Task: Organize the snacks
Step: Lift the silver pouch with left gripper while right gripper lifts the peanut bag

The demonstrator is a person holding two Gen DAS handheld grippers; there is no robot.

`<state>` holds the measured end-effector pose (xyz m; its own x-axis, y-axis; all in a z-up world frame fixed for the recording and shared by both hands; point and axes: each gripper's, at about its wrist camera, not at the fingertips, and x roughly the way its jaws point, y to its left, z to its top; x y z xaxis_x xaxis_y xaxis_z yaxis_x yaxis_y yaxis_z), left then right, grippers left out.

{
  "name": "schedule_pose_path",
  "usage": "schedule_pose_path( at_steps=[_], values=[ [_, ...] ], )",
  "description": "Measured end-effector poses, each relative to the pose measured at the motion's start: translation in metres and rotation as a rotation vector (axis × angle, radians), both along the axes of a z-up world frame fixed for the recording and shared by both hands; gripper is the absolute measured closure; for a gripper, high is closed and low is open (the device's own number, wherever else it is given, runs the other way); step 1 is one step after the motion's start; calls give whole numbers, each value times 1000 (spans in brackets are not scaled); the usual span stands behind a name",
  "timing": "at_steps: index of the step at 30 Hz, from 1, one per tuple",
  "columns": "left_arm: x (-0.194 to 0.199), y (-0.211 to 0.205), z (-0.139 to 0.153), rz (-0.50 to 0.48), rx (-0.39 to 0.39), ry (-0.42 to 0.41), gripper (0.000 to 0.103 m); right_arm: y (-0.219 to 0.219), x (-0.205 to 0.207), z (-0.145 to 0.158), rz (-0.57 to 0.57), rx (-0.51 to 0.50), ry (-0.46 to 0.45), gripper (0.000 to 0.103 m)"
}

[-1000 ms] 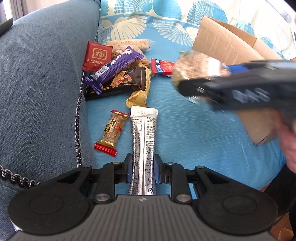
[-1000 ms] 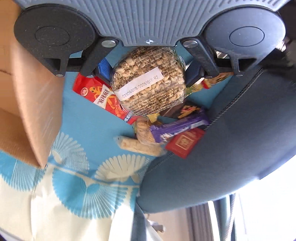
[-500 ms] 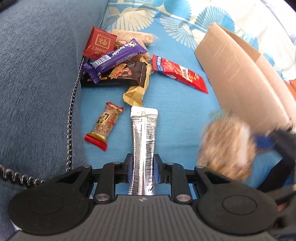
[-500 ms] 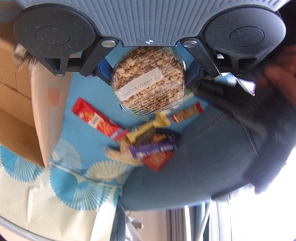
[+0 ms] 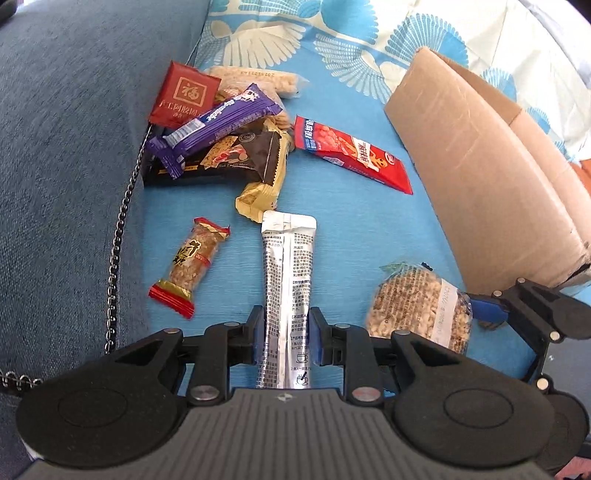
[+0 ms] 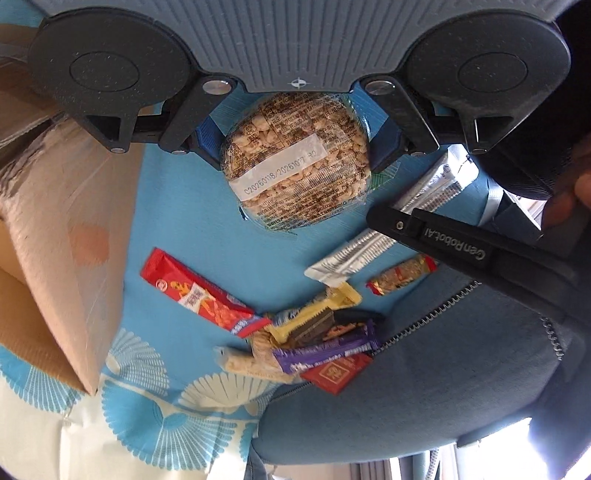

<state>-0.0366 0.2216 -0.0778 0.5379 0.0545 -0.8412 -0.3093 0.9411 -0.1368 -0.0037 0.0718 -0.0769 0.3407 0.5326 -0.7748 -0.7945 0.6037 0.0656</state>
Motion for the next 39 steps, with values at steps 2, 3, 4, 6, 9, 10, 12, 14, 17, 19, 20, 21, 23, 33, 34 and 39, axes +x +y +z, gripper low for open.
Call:
schedule_pose_path(
  at_steps=[2,3,4,6,9,10,12,14,17,19,20,21,23,33,34,39],
  values=[
    [2,-4,0,-12,32,7,74,1,0,-2,0,-5,8,19],
    [2,-6,0,-17,44,10,74,1,0,-2,1,-6,7,19],
    [3,-7,-1,-21,53,13,74,1,0,-2,3,-5,6,19],
    [3,-8,-1,-28,63,17,73,1,0,-2,3,-5,5,19],
    [3,-8,-1,-26,62,18,72,0,1,-2,0,-5,10,18],
    [3,-9,-1,-26,63,19,72,0,1,-2,-2,-6,11,18],
    [3,-9,-1,-29,67,21,71,0,2,-2,-4,-7,12,17],
    [3,-11,-1,-32,73,24,70,0,2,-3,-4,-7,13,17],
    [4,-12,-2,-38,80,27,70,0,2,-3,-3,-9,11,17],
    [4,-12,-2,-39,82,29,70,0,2,-4,-4,-9,12,17],
    [4,-12,-2,-40,83,29,70,-1,2,-4,-3,-8,12,17],
    [4,-12,-2,-41,84,30,70,-1,2,-4,-3,-9,11,17],
    [4,-12,-2,-43,85,31,70,-1,2,-4,-3,-9,10,17],
    [5,-12,-2,-46,91,31,70,-2,2,-3,-17,-16,12,21],
    [5,-12,-3,-48,93,30,70,-2,2,-3,-18,-17,13,21],
    [4,-13,-3,-51,104,31,71,-3,2,-2,-28,-26,8,22]
  ],
)
